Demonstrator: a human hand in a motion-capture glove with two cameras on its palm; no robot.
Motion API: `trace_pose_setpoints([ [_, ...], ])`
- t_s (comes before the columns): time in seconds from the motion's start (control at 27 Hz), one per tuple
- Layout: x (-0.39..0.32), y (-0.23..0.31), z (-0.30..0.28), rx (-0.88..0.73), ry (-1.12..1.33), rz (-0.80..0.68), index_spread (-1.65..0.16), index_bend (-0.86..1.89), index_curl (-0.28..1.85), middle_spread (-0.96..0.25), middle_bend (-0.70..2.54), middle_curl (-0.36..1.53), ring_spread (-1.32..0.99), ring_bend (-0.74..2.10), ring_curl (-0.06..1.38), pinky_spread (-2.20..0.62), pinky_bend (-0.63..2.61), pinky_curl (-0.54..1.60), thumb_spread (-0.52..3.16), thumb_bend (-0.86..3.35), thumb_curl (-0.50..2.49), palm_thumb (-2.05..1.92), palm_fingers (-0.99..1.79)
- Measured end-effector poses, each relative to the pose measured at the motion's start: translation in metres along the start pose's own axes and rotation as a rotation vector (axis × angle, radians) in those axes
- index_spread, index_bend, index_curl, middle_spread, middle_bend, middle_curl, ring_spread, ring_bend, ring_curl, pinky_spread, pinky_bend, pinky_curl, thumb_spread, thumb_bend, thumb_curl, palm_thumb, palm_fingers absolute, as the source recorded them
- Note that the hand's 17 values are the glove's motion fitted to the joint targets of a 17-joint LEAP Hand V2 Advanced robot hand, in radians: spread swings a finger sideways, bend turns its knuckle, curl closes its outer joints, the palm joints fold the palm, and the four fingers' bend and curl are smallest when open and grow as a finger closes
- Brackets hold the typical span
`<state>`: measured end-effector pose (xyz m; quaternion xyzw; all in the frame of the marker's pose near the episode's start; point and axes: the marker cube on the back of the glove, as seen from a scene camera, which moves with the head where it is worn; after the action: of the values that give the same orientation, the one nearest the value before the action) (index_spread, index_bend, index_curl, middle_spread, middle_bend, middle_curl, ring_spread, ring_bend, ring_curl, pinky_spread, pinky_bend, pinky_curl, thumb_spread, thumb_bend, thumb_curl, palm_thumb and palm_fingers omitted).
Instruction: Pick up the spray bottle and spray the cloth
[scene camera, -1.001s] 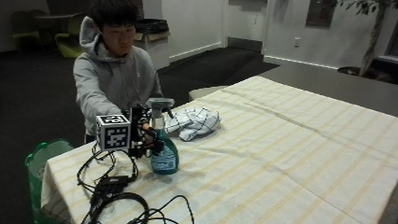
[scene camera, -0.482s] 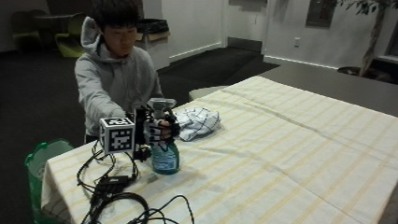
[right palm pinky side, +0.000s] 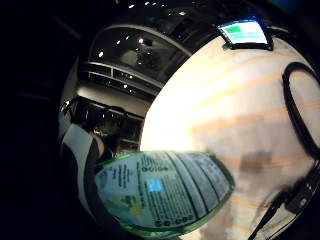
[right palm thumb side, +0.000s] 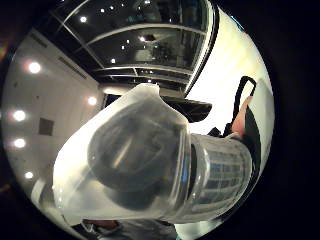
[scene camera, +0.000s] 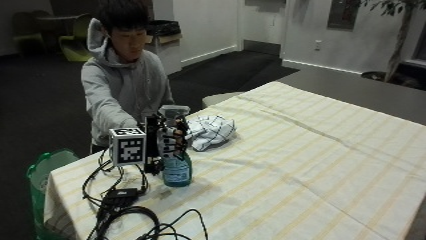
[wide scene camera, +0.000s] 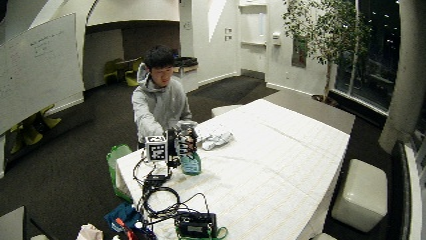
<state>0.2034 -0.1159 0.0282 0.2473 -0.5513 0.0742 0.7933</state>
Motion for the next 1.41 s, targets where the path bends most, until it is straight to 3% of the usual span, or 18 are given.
trace_pose_setpoints([
  [0.3, -0.055, 0.003, 0.010, -0.340, 0.238, -0.096, -0.15, 0.45, 0.46, -0.11, 0.61, 0.50, -0.16, 0.67, 0.45, -0.29, 0.38, 0.35, 0.27, -0.03, 0.60, 0.98, 1.45],
  [0.63, -0.148, 0.059, 0.050, -0.762, 0.826, -0.194, -0.14, 0.49, 0.49, -0.11, 0.64, 0.51, -0.16, 0.68, 0.46, -0.31, 0.40, 0.37, 0.19, -0.03, 0.64, 0.97, 1.44],
  [0.82, -0.169, 0.087, 0.080, -0.878, 1.055, -0.185, -0.13, 0.50, 0.50, -0.11, 0.64, 0.51, -0.17, 0.68, 0.47, -0.30, 0.41, 0.38, 0.17, -0.03, 0.66, 0.97, 1.43],
  [1.0, -0.145, 0.109, 0.106, -0.966, 1.228, -0.125, -0.13, 0.50, 0.50, -0.12, 0.65, 0.52, -0.17, 0.69, 0.47, -0.31, 0.41, 0.38, 0.15, -0.03, 0.67, 0.96, 1.43],
  [1.22, -0.108, 0.126, 0.121, -1.011, 1.266, -0.086, -0.12, 0.50, 0.51, -0.12, 0.66, 0.52, -0.17, 0.69, 0.48, -0.31, 0.41, 0.38, 0.14, -0.03, 0.69, 0.97, 1.42],
  [1.41, -0.117, 0.133, 0.120, -0.993, 1.228, -0.109, -0.12, 0.50, 0.51, -0.12, 0.66, 0.52, -0.17, 0.69, 0.48, -0.31, 0.41, 0.38, 0.13, -0.03, 0.70, 0.97, 1.42],
])
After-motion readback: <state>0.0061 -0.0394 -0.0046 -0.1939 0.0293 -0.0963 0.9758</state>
